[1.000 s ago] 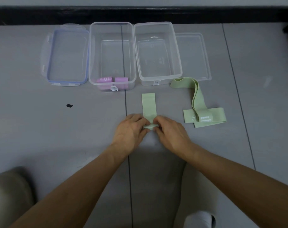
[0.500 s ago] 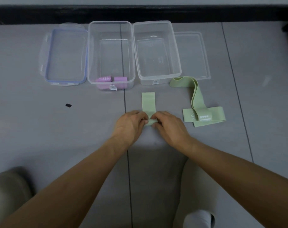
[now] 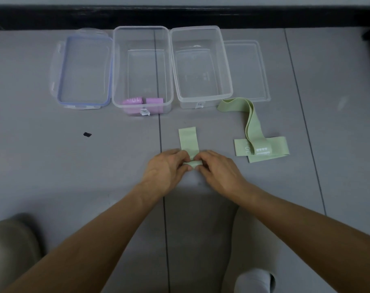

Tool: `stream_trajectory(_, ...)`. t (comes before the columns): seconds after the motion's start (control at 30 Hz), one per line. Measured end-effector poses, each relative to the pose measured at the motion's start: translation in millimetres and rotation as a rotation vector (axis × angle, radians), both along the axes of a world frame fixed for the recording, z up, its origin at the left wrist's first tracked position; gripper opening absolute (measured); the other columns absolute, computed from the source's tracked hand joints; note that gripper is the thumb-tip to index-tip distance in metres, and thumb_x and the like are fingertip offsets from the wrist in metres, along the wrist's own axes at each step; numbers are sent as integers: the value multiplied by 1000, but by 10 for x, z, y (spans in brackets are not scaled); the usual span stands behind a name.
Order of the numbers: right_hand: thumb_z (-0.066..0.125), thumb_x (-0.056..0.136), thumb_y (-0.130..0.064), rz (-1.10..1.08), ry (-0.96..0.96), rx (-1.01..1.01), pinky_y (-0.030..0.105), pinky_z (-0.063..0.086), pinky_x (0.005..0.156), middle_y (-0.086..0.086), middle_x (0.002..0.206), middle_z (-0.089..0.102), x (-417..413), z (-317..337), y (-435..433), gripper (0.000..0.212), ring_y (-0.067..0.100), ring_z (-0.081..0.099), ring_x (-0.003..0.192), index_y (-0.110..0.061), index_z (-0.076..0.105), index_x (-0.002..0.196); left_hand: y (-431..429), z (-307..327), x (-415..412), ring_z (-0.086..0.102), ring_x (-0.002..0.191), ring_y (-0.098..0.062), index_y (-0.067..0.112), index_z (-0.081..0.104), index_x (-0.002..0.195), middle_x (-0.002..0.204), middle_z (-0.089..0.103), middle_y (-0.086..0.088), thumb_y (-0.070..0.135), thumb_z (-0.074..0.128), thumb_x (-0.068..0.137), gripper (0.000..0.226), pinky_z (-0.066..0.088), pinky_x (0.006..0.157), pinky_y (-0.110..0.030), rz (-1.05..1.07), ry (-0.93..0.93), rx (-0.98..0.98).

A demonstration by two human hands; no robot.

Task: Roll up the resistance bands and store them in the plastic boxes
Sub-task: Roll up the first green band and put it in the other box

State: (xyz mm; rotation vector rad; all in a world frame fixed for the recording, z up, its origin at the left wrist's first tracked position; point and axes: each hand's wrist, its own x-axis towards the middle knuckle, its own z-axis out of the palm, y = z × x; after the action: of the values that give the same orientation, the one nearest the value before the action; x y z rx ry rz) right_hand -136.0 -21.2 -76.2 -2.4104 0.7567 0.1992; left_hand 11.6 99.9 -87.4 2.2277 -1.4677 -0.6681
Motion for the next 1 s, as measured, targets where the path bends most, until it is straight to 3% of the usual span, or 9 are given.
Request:
stream_trajectory(0.1,59,93,-28,-37,-52,-7,31,44,70,-11,97,58,29,36,-1,20,18,60,87,-27,51,112,-21,-2,14,59,84,-25,22,66,94,94,60,2,39,63,89,18,50,70,-35,43,-38,6)
stream_trajectory(0.27,60,92,-34,25,-22,-32,36,51,73,-4,111,60,50,45,15,21,21,62,88,-26,52,109,-57,9,17,60,85,-22,25,66,93,92,60,4,40,63,88,16,49,72,-35,95,2,29)
stream_trajectory(0.43,57,95,-33,-1,-19,-45,39,51,78,-4,112,63,97,28,-31,15,24,62,97,-25,55,107,-15,4,-37,58,72,-23,24,57,85,81,60,4,40,64,89,17,47,62,-35,190,-28,-24)
stream_trajectory(0.6,61,93,-34,-80,9,15,35,49,81,-9,107,66,171,16,-82,13,17,62,99,-27,61,103,9,-8,-54,61,77,-26,18,63,96,94,60,-1,32,69,85,18,49,63,-35,97,-91,-93)
stream_trajectory(0.73,63,91,-33,-118,2,46,36,49,80,-10,99,66,198,24,-101,12,16,61,94,-27,63,101,-37,-20,-12,61,76,-27,18,65,90,89,61,1,31,70,85,15,49,61,-35,130,-114,-67)
stream_trajectory(0.9,59,94,-26,-133,-68,-9,35,48,74,-13,96,52,198,39,0,12,16,59,88,-25,58,106,-97,-9,50,61,81,-29,18,66,90,89,61,-1,33,67,88,15,51,67,-39,100,-102,-12)
stream_trajectory(1.0,56,96,-28,-111,-59,-61,34,48,70,-7,109,59,194,56,0,14,20,62,86,-25,57,109,-157,30,91,62,86,-30,20,66,94,93,63,-1,35,63,89,17,51,71,-40,92,-79,49)
